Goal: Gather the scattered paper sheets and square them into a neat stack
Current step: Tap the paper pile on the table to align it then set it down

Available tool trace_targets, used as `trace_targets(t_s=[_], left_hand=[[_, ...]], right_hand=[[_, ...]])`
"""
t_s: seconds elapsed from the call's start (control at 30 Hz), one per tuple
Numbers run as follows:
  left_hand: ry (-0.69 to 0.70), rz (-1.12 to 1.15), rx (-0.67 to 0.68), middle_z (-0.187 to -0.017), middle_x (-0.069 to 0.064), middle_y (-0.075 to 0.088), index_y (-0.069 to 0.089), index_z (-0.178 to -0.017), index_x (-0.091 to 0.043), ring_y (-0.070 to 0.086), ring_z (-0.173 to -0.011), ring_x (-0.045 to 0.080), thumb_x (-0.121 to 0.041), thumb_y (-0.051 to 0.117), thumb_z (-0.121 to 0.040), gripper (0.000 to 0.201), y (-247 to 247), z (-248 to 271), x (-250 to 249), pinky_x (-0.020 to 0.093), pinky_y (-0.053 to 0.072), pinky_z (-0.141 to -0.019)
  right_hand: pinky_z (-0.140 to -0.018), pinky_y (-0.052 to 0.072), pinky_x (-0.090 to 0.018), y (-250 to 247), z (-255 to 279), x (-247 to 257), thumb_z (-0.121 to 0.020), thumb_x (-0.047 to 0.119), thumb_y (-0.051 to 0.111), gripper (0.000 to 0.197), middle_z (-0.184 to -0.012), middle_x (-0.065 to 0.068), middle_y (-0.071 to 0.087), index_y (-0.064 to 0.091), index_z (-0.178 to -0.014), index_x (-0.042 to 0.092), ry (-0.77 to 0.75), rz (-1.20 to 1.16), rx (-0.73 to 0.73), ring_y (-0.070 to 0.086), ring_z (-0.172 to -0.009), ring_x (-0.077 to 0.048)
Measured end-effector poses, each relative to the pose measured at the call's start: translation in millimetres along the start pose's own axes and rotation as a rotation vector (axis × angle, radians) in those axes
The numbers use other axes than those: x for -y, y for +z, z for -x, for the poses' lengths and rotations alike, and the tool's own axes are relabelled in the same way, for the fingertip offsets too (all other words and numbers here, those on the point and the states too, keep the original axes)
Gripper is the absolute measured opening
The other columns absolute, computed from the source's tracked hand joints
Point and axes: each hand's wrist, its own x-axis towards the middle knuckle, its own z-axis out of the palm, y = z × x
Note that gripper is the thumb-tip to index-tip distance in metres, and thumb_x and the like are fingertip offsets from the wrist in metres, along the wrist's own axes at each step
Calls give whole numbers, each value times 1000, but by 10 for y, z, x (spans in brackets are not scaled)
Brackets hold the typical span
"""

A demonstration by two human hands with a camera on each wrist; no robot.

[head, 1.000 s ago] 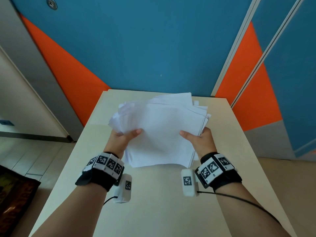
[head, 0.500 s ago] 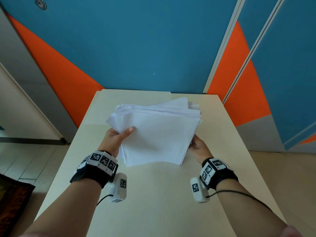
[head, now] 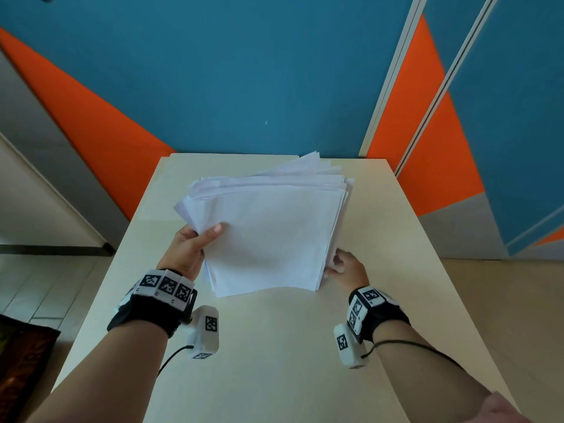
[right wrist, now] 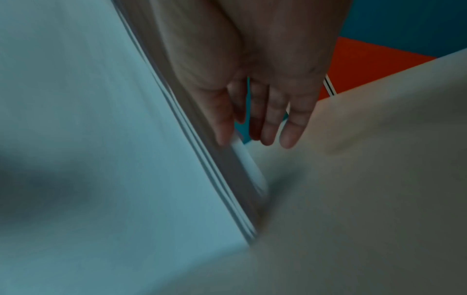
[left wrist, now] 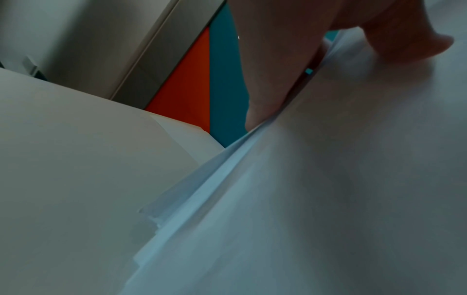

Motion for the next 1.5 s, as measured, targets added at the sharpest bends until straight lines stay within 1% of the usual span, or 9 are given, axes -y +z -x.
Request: trace_targets(t_s=[0.1,0.27,0.33,0.43,0.77,0.9,1.1,1.37,1.5], left_hand=[[6,-8,10,-72,-10,76,76,-58,-21,71,-72,4,-47,91,-24,45,-3,-6,-5,19,56,-65],[12,-3,-46,-57,-17,70,65,-34,-23,68,-59,-3,-13,65,-81,48,145,33,-30,22,51,-67],[6,-5,-29,-62,-14,73,70,-43,-24,69,-62,0,-35,83,-58,23,159,34,-61,21,54,-65],[45,-3,-9,-73,-10,75,76,-62,-24,71,-72,4,-54,88,-29,46,75,35,-46,19,56,-67],[158,-180,-57,-99,-2,73,57,-117,-9,71,-91,12,-54,85,-39,95,252,204,-198,20,54,-69],[285,-135,-206,-86,-5,63,54,-98,-25,60,-82,15,-52,66,-61,47,406,246,-379,27,46,-75],[354,-118,-417,-69,-3,36,44,-59,-30,34,-69,12,-54,53,-78,32,664,278,-480,28,28,-67],[356,-142,-562,-68,-7,47,47,-63,-20,41,-67,8,-11,48,-83,22,689,207,-471,20,32,-63],[332,-163,-574,-68,-7,45,47,-65,-19,41,-66,8,-19,48,-87,23,718,222,-455,23,32,-66]], right_hand=[[-96,43,-25,-273,62,387,-86,-3,44,43,-129,-6,58,55,-123,16,-139,-600,-1,53,-121,-21],[-104,36,-36,-548,85,893,-75,62,53,68,-143,8,46,36,-137,38,-202,-879,-20,45,-128,-9],[-97,46,-35,-494,150,934,-76,29,71,64,-127,5,59,42,-133,27,-195,-823,42,59,-113,-8],[-94,52,-40,-422,248,938,-76,-4,68,34,-98,3,70,62,-103,17,-207,-683,-58,68,-90,-11],[-88,52,-29,-401,595,1026,-72,12,75,42,-108,1,68,58,-109,24,-264,-880,-144,66,-97,-10],[-75,42,-6,-563,667,1323,-80,33,61,14,-90,11,62,61,-90,22,-390,-840,-342,55,-83,4],[-66,34,-24,-555,612,1519,-74,43,70,43,-46,14,38,44,-46,23,-322,-820,-484,36,-58,-10],[-55,37,-21,-507,514,1421,-74,7,58,16,-55,9,51,53,-63,17,-190,-698,-630,42,-55,-11],[-56,40,-10,-540,527,1373,-80,2,54,22,-70,-8,63,51,-75,24,-202,-799,-609,51,-60,-11]])
